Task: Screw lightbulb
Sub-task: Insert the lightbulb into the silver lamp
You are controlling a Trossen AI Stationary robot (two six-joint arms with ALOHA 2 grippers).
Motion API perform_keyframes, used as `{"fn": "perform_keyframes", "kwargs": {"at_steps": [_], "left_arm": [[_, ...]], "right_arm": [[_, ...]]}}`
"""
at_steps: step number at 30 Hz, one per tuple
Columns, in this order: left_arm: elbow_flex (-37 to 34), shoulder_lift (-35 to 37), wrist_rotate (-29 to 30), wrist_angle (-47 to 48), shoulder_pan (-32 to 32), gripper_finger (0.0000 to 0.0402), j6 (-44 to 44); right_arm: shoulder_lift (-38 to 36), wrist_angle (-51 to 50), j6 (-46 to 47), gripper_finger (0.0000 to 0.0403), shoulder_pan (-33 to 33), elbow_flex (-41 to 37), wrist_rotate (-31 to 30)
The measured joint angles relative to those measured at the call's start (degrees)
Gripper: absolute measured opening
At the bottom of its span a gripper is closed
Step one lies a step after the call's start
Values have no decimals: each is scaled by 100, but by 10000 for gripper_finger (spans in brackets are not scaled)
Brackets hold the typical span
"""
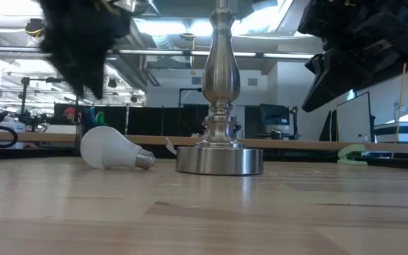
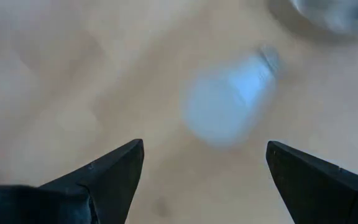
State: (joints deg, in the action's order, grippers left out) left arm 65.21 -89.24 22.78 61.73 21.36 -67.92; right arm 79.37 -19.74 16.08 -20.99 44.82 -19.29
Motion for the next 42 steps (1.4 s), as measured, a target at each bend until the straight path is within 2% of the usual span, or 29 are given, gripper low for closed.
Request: {"fn": "perform_keyframes", "kwargs": {"at_steps": [2,3,9,13,16,19,22,25,29,31,34,38,42], "left_arm": [[-82,15,-581,-194,139,327,-665],[-140,-2,-692,-288,225,327,-985],[-684,-293,-789,-560,431,327,-1886],[-1077,-342,-397,-1121,308,327,-1850],[-1144,-342,157,-742,122,327,-1882],[-1150,-340,1077,-362,-118,327,-1905],[-1150,-316,1554,-496,-411,327,-1787],[-1148,-208,1112,-798,-542,327,-1176],[-1123,12,92,-1290,-254,327,-1151],[-1121,-17,-150,-1639,-85,327,-1205],[-1142,-279,231,-1759,39,327,-1483],[-1159,-655,958,-1119,-208,327,-1941],[-1159,-682,1555,-1645,-588,327,-1472]], "right_arm": [[0,0,0,10,0,0,49],[0,0,0,10,0,0,55],[0,-3,4,10,0,0,109],[0,-5,7,10,0,0,114],[0,-5,11,10,0,0,118],[0,-5,11,10,0,0,122],[0,2,11,10,0,0,123],[0,2,11,10,0,0,154],[0,-35,15,10,0,0,243],[0,-31,15,10,0,0,243],[0,-27,5,10,0,0,238],[0,-10,2,10,0,0,238],[0,39,2,10,0,0,240]]}}
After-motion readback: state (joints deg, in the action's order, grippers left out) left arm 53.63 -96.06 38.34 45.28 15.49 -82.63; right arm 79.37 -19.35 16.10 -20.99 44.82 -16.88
